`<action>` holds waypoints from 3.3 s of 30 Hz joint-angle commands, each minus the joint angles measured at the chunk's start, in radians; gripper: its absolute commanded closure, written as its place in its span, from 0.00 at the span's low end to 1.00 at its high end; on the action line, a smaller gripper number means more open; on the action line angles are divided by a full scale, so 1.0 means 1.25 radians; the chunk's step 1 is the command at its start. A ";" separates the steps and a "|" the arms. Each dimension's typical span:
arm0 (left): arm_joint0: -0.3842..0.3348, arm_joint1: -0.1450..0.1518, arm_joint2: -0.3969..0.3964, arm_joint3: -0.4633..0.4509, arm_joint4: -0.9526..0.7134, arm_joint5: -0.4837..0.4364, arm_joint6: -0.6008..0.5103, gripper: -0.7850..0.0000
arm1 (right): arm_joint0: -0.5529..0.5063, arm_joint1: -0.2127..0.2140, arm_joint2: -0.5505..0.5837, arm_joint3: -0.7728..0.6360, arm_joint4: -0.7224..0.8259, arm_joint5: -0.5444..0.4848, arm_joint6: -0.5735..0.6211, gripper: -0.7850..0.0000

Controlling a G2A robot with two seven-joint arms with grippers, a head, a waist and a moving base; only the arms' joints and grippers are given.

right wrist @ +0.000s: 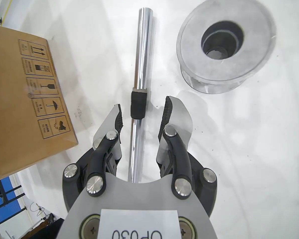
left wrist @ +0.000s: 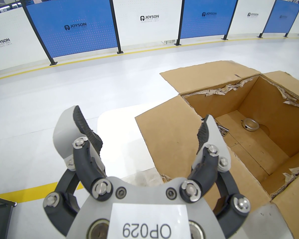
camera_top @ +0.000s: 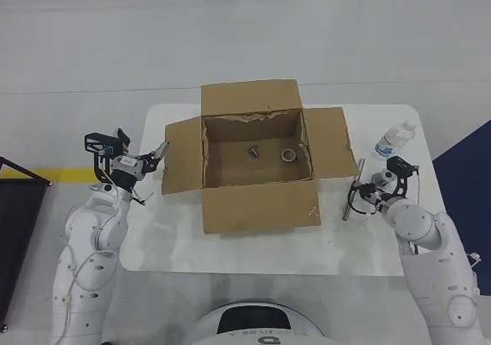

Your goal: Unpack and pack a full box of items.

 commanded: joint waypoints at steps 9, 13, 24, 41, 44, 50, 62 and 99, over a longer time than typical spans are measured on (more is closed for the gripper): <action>0.000 0.000 0.000 0.000 0.000 0.000 0.000 0.00 | -0.282 -0.017 0.140 -0.322 0.163 -0.242 -0.428 0.00; 0.000 0.000 0.000 0.000 0.000 0.000 0.000 0.00 | -0.363 -0.029 0.154 -0.340 0.257 -0.527 -0.610 0.00; 0.000 0.000 0.000 0.000 0.000 0.000 0.000 0.00 | -0.089 -0.018 -0.006 -0.326 0.282 -0.413 -0.276 0.00; 0.000 0.000 0.000 0.000 0.000 0.000 0.000 0.00 | 0.579 -0.105 -0.654 0.206 -0.094 -0.020 0.118 0.00; 0.000 0.000 0.000 0.000 0.000 0.000 0.000 0.00 | 0.636 -0.135 -0.728 0.301 -0.129 -0.007 0.103 0.00; 0.000 0.000 0.000 0.000 0.000 0.000 0.000 0.00 | 0.713 -0.195 -0.816 0.461 -0.117 -0.019 0.069 0.16; 0.000 0.000 0.000 0.000 0.000 0.000 0.000 0.00 | 0.784 -0.298 -0.904 0.712 -0.096 -0.045 0.010 0.53; 0.000 0.000 0.000 0.000 0.000 0.000 0.000 0.00 | 0.610 -0.227 -0.682 0.446 -0.152 -0.182 -0.149 1.00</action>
